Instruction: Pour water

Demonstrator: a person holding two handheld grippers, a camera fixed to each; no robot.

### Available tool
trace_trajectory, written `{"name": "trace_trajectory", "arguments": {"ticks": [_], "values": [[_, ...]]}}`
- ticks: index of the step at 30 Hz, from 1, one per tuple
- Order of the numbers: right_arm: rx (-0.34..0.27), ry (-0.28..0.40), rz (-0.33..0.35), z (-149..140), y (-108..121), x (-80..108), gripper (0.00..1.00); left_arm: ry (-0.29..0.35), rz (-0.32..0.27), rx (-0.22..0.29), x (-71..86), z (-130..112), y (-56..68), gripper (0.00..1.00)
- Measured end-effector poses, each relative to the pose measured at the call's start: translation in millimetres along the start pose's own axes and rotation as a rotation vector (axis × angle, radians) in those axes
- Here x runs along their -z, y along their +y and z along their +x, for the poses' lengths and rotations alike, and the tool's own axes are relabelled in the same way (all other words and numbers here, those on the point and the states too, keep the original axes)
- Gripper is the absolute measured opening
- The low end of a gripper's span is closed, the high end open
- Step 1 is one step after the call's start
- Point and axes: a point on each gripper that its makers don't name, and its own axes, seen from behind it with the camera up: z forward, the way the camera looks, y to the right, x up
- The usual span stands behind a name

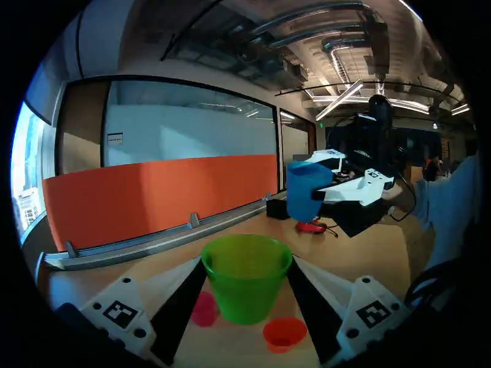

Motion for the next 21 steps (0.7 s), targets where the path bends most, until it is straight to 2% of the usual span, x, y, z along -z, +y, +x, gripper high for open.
{"name": "trace_trajectory", "arguments": {"ticks": [11, 21], "values": [[0.149, 0.001, 0.006, 23, 5, -12.6, 0.91, 0.012, -0.018, 0.004, -4.0, -1, 18.1, 0.88], [0.293, 0.012, 0.004, 45, 10, -26.3, 0.91, 0.020, -0.028, 0.013, -6.8, -3, 26.1, 0.88]]}}
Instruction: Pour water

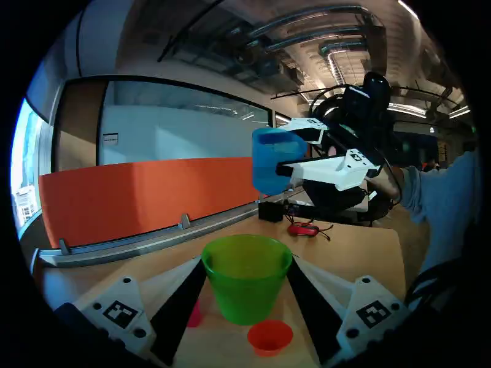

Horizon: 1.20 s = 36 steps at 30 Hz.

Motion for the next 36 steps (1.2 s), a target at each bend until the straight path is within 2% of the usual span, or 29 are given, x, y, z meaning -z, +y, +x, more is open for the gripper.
{"name": "trace_trajectory", "arguments": {"ticks": [17, 36], "values": [[0.204, 0.018, -0.009, 31, 13, -26.4, 0.91, 0.003, -0.015, 0.016, -7.4, -4, 7.4, 0.88], [0.386, 0.009, -0.030, 39, 25, -38.2, 0.91, 0.000, -0.053, 0.011, -13.9, -1, 22.7, 0.88]]}}
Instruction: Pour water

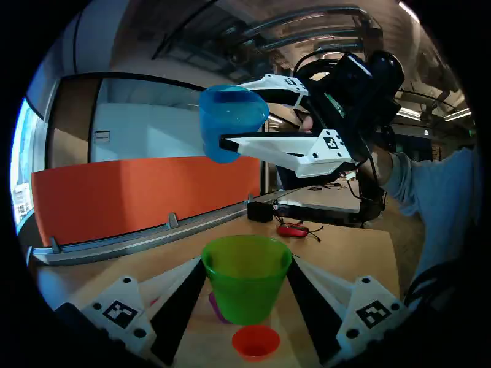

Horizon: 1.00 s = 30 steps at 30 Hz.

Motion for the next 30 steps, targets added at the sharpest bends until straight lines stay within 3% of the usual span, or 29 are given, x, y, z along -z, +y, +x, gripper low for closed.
{"name": "trace_trajectory", "arguments": {"ticks": [30], "values": [[0.160, -0.012, -0.035, -2, 19, -3.9, 0.91, 0.001, -0.020, -0.009, -5.9, 3, 6.3, 0.87]]}}
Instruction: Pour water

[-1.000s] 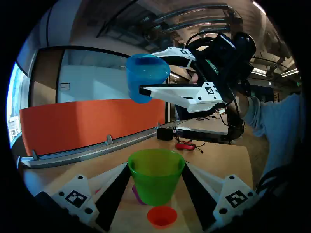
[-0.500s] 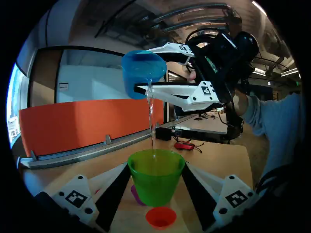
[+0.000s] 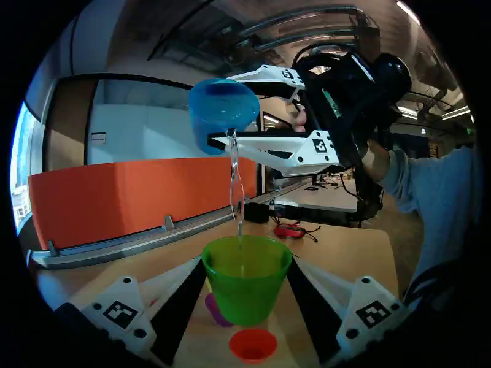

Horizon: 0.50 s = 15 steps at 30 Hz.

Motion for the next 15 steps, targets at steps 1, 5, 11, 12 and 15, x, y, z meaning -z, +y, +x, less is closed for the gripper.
{"name": "trace_trajectory", "arguments": {"ticks": [1, 5, 11, 12, 15], "values": [[0.005, 0.001, -0.001, 0.3, 0.6, 0.0, 0.91, 0.000, 0.000, 0.000, -0.2, 0.0, 0.0, 0.87], [0.024, 0.002, -0.005, 1.4, 3.4, -0.4, 0.91, -0.001, 0.000, -0.002, -0.8, 0.7, 0.3, 0.87], [0.059, 0.004, -0.011, 3.1, 7.9, -1.2, 0.91, 0.001, -0.001, -0.004, -0.6, 1.6, 1.7, 0.88], [0.065, 0.004, -0.011, 3.1, 8.6, -1.3, 0.91, 0.001, -0.001, -0.004, -0.6, 1.6, 1.6, 0.88], [0.084, 0.003, -0.011, 3.0, 10.4, -1.8, 0.91, 0.001, -0.001, -0.004, -0.7, 1.5, 1.1, 0.87]]}}
